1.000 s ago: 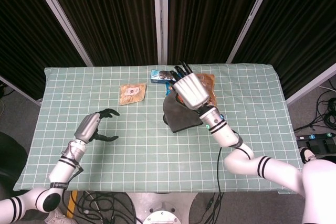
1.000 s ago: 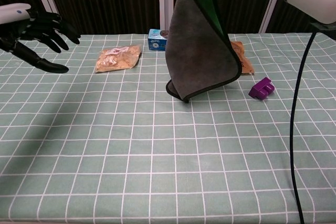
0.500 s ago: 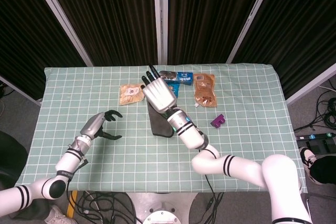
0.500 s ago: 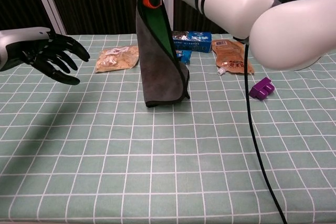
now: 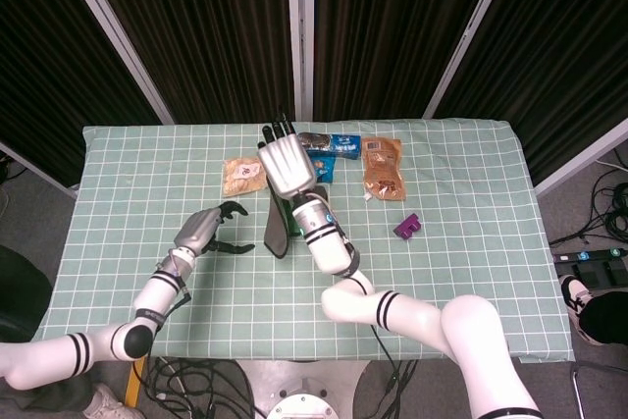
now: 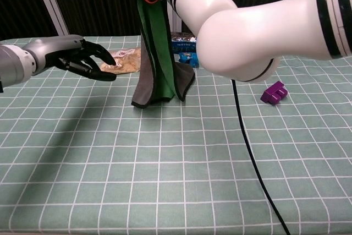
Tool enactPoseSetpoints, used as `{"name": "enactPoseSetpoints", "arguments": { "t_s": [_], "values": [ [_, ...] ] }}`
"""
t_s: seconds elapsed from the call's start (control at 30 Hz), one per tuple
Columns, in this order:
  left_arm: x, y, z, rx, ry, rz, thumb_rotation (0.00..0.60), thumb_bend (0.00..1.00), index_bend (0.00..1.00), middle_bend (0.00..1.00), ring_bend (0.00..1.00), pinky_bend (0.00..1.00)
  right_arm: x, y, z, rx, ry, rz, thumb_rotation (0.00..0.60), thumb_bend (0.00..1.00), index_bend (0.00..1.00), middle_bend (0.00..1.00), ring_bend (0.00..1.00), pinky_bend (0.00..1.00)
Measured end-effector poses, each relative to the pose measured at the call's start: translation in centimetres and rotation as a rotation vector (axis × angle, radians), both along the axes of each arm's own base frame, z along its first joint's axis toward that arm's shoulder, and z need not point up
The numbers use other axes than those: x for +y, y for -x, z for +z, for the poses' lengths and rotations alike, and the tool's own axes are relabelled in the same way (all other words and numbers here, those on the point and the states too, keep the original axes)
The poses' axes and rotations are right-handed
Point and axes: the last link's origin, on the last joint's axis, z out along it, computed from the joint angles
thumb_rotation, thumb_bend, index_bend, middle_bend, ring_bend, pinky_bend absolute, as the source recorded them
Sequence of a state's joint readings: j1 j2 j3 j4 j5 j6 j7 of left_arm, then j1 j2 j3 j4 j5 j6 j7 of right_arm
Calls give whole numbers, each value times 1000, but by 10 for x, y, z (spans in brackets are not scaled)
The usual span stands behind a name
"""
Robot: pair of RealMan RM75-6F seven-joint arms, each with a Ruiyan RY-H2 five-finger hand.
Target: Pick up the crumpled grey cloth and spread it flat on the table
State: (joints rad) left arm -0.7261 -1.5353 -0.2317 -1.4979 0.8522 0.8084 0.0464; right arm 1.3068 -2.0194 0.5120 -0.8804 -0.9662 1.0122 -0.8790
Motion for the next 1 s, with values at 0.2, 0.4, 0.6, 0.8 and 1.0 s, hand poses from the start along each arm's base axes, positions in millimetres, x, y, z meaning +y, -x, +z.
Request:
{"name": "enactPoseSetpoints", "arguments": {
  "t_s": [0.2,0.4,0.6,0.8,1.0],
  "values": [
    [10,-16,-9,57,32,-14,408,0,329,281,286,315,-5,-8,-10,7,12,-32,600,464,733,290,189,49],
    [15,-28,-20,124,-7,-30,409,0,329,281,286,319,5,-17,-21,-21,-9,-45,600,467,733,291,190,50],
    [12,-35,-38,176,-32,-4,372,0,328,281,286,322,4,-18,-21,-39,-31,-54,600,471,733,292,191,50],
    [13,-38,-52,206,-48,37,307,0,316,281,286,331,2,-18,-18,-57,-48,-60,600,479,734,293,192,50],
    [18,-37,-61,219,-93,74,325,0,316,281,286,338,7,-19,-17,-83,-61,-64,600,480,734,294,195,50]
  ]
}}
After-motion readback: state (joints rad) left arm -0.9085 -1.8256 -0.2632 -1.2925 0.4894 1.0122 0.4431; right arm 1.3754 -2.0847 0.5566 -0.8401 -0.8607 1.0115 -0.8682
